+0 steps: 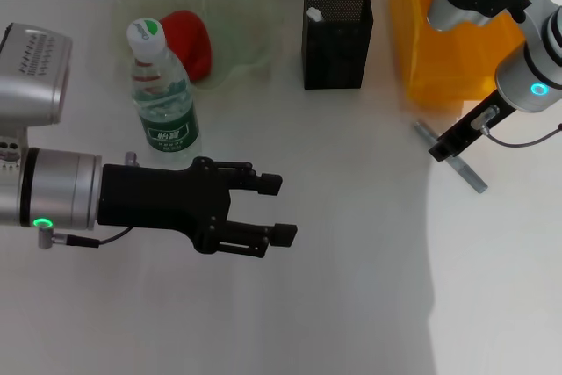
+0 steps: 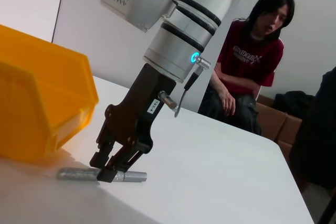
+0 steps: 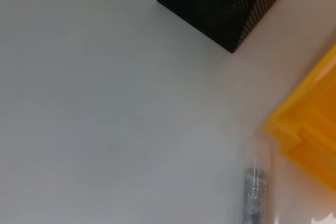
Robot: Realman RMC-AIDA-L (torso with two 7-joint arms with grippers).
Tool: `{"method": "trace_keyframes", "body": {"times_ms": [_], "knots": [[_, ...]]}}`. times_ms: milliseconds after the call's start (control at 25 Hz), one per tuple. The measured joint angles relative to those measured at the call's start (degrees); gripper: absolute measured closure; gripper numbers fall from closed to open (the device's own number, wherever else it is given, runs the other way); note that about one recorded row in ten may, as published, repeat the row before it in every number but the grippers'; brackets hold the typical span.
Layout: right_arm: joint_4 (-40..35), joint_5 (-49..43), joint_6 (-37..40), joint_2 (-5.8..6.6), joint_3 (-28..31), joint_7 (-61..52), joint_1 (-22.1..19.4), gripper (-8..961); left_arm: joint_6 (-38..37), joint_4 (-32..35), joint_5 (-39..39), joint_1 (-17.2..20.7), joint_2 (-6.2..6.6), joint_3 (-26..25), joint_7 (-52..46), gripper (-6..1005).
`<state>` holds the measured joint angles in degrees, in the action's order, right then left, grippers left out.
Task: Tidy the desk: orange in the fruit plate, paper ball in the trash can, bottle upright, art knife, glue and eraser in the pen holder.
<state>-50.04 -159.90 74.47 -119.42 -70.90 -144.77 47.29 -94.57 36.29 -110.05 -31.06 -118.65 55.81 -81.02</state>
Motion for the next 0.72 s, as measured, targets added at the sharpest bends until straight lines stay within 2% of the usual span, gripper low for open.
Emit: {"method": "trace_keyframes", "body": {"times_ms": [80,560,720], "knots": [[0.9,0.0,-0.5,-0.02,0.0,0.0,0.3,656,0.0,-0.1,0.0,-0.2,0.0,0.0,0.0,222],[2.1,0.5,-1.7,-0.02,0.0,0.1,0.6,722,0.6,-0.4,0.0,-0.4,0.0,0.0,0.0,222],[0.5,0.7,-1.1,-0.02,0.0,0.2,0.2,796,0.6,-0.5,0.0,-0.4,0.01,0.0,0.0,222]]}}
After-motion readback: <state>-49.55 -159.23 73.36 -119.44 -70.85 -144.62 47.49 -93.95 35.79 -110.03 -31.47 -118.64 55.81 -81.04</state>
